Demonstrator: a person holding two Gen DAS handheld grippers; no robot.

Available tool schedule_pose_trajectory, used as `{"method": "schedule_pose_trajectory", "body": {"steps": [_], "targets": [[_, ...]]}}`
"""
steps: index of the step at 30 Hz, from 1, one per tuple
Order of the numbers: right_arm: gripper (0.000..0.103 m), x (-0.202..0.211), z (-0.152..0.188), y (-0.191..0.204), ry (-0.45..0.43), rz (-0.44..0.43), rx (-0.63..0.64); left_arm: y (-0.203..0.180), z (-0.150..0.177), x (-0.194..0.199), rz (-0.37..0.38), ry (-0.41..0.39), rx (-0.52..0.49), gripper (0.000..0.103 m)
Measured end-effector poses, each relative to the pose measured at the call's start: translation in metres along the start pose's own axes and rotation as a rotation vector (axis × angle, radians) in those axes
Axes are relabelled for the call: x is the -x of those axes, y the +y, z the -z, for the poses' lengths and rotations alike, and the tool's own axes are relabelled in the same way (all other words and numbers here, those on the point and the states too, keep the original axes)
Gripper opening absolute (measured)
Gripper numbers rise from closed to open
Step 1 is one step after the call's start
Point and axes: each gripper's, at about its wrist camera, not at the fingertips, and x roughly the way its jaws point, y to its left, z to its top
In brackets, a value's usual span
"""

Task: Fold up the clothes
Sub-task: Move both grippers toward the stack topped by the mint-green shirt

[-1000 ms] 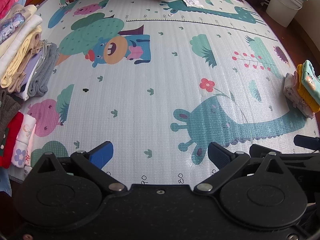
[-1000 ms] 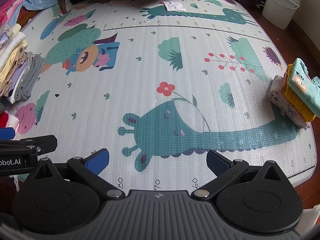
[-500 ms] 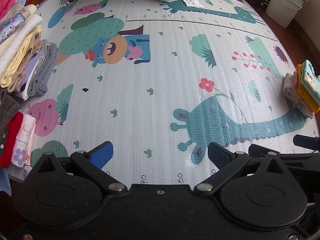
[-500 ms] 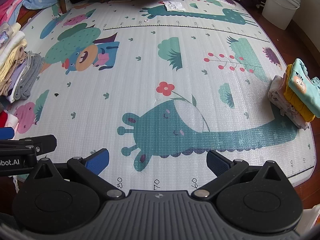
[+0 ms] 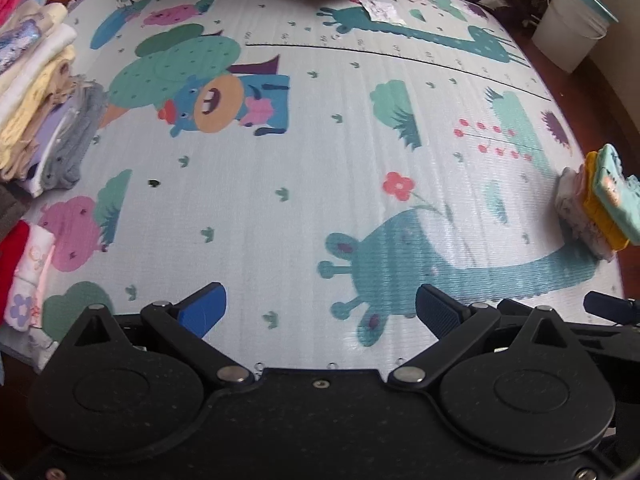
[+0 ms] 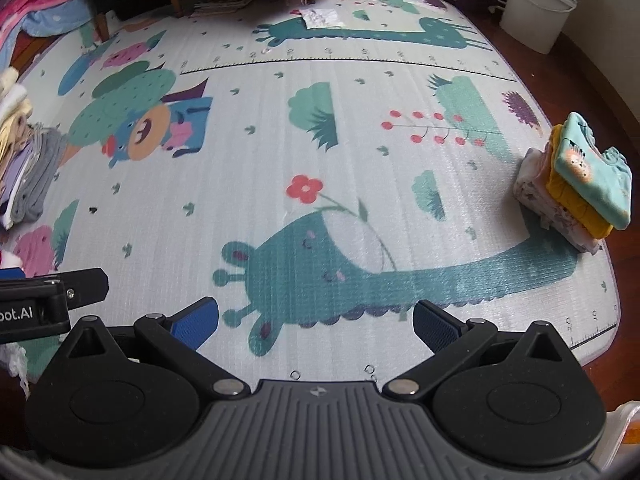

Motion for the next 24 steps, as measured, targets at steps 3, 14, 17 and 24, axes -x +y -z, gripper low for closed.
{"method": "schedule_pose_trajectory", "body": {"steps": [3, 14, 17, 24], "targets": [[0.103, 0.000, -0.007, -0.007, 0.001, 0.009, 0.007, -0.004, -0.007, -0.001, 0.013, -0.002, 0.027, 0.102], [0.103, 0.024, -0.061, -0.058, 0.097, 0.157, 0.126, -0.035, -0.033, -0.003, 0.128, -0.036, 0.059, 0.102], [0.103, 0.038, -0.085, -0.090, 0.093, 0.206, 0.099, -0.054, -0.035, -0.009, 0.166, -0.063, 0.013, 0.102], [0.103, 0.001, -0.091, -0.172, 0.097, 0.176, -0.025, -0.099, -0.033, -0.056, 0.202, -0.028, -0.126, 0.103]]}}
